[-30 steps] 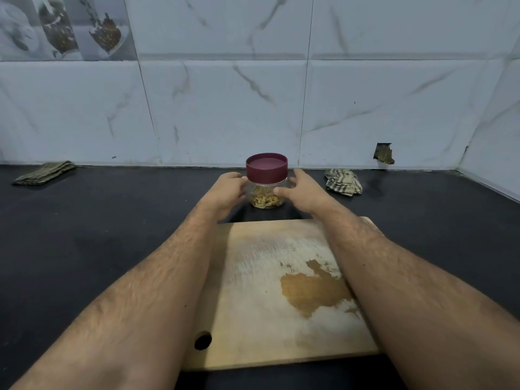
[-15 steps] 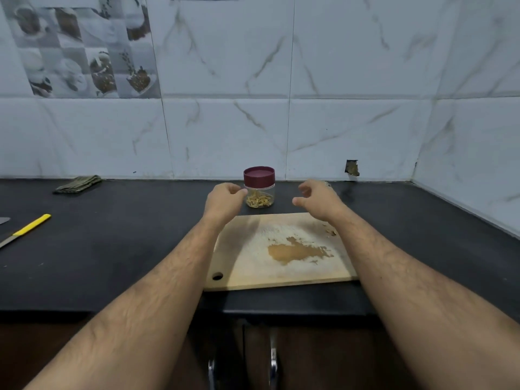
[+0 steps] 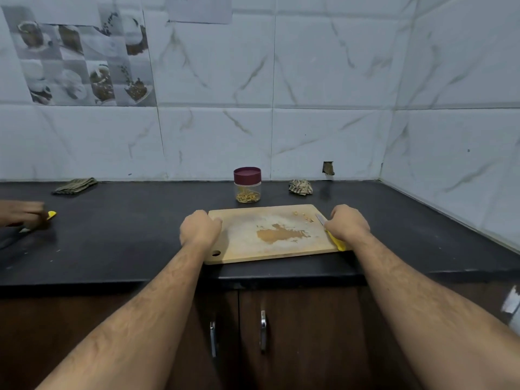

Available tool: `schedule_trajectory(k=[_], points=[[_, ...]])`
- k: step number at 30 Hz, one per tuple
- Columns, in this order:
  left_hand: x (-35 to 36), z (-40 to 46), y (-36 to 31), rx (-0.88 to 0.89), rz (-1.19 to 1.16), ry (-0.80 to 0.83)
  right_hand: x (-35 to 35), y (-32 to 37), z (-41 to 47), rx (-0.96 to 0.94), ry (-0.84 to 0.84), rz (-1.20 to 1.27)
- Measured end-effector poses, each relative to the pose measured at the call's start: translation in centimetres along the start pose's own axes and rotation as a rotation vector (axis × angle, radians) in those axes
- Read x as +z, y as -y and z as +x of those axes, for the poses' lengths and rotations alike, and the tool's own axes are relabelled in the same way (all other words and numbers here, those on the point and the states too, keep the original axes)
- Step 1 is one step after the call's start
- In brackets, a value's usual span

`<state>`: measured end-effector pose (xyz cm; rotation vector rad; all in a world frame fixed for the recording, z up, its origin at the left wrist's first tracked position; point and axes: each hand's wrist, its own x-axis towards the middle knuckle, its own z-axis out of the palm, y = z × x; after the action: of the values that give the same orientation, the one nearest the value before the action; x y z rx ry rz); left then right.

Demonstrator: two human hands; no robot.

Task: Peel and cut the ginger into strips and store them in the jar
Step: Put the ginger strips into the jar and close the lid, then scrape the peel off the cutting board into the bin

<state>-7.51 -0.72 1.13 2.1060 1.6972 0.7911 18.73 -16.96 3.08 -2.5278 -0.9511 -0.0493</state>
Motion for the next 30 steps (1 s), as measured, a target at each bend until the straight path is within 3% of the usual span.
schedule_trajectory(k=[6, 11, 25, 30], points=[[0.3, -1.2, -0.8, -0.091, 0.194, 0.085, 0.7, -0.8, -0.8, 0.111, 0.043, -0.071], [1.0, -0.9, -1.1, -0.155, 0.194, 0.108, 2.0, -0.6, -0.8, 0.155, 0.009, -0.076], [1.5, -1.8, -1.7, -0.206, 0.032, 0.107, 2.2, -2.1, -2.6, 0.278, -0.121, 0.099], [0.5, -2.2, -2.3, -0.213, -0.211, 0.208, 1.0, -3.0, -3.4, 0.296, -0.170, 0.166]])
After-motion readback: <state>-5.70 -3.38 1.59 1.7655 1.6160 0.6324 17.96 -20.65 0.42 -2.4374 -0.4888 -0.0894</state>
